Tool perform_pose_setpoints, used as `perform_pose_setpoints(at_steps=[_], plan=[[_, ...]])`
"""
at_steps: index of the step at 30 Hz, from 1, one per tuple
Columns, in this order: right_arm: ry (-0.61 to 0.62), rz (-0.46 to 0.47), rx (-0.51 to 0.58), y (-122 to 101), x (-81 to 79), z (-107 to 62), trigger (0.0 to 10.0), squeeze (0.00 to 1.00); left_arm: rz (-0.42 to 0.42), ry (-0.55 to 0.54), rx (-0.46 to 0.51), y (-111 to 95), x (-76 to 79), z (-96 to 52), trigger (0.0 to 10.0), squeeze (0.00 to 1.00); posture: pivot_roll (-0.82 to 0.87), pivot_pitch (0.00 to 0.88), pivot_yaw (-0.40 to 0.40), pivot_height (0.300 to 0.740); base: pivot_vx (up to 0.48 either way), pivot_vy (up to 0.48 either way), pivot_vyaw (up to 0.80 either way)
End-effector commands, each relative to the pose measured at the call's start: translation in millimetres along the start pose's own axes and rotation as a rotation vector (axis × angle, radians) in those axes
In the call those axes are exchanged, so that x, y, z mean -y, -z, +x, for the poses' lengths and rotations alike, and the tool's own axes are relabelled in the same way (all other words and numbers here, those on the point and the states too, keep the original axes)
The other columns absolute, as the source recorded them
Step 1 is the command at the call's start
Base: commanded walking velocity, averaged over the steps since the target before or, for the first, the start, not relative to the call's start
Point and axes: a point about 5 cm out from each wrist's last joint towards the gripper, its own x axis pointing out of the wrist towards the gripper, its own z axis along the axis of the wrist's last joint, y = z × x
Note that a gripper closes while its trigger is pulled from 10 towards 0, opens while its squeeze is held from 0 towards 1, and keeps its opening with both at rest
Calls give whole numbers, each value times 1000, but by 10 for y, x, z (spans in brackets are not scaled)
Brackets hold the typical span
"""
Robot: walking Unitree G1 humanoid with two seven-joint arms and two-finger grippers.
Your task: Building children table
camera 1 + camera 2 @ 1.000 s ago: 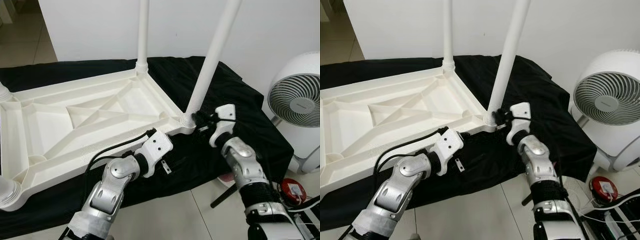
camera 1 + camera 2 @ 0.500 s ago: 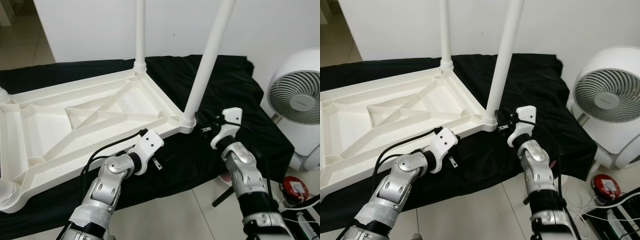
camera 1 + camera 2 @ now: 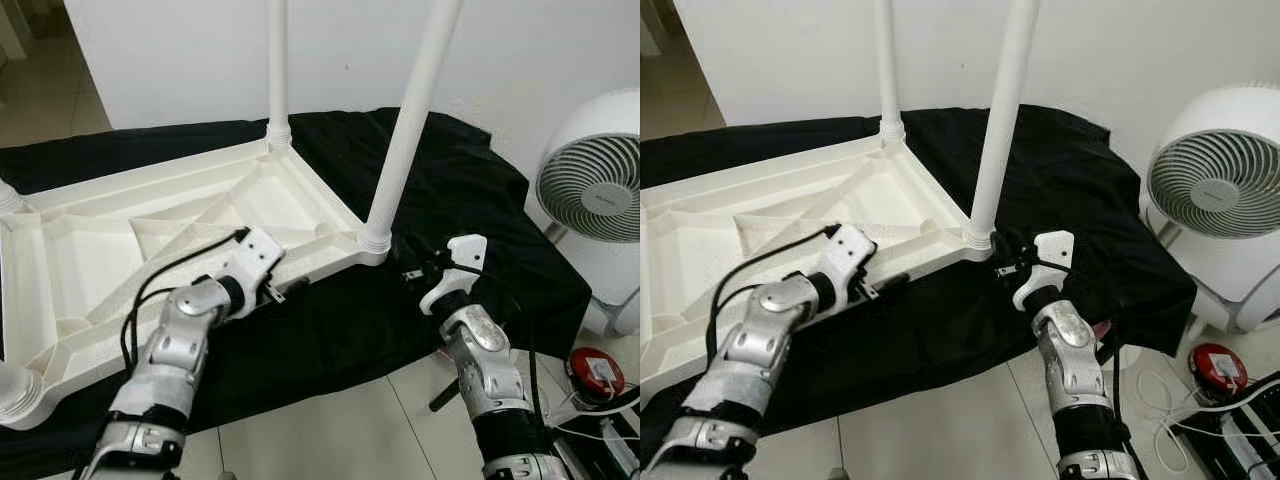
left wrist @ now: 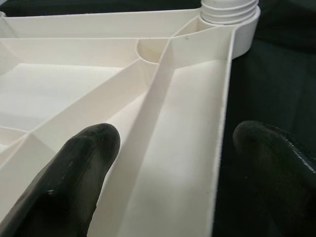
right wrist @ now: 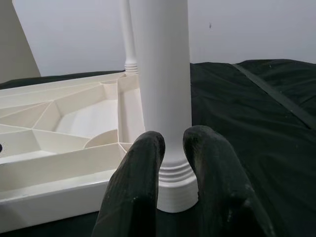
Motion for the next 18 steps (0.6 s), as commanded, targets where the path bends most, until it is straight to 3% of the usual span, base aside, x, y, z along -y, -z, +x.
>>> perform_pose_setpoints(at_steps=[1, 8, 18], plan=[[-2, -10, 1, -11, -21, 5, 10000, 0, -16, -365, -33, 63, -186, -12, 10000, 0, -45, 0, -18, 740, 0, 0, 0], [-5, -11, 1, -16, -36, 11, 10000, 0, -29, -378, -46, 89, -217, -9, 10000, 0, -43, 0, -20, 740, 0, 0, 0], [-13, -23, -5, -7, -64, 40, 10000, 0, -58, -428, -155, 255, -302, -17, 10000, 0, -44, 0, -19, 740, 0, 0, 0]])
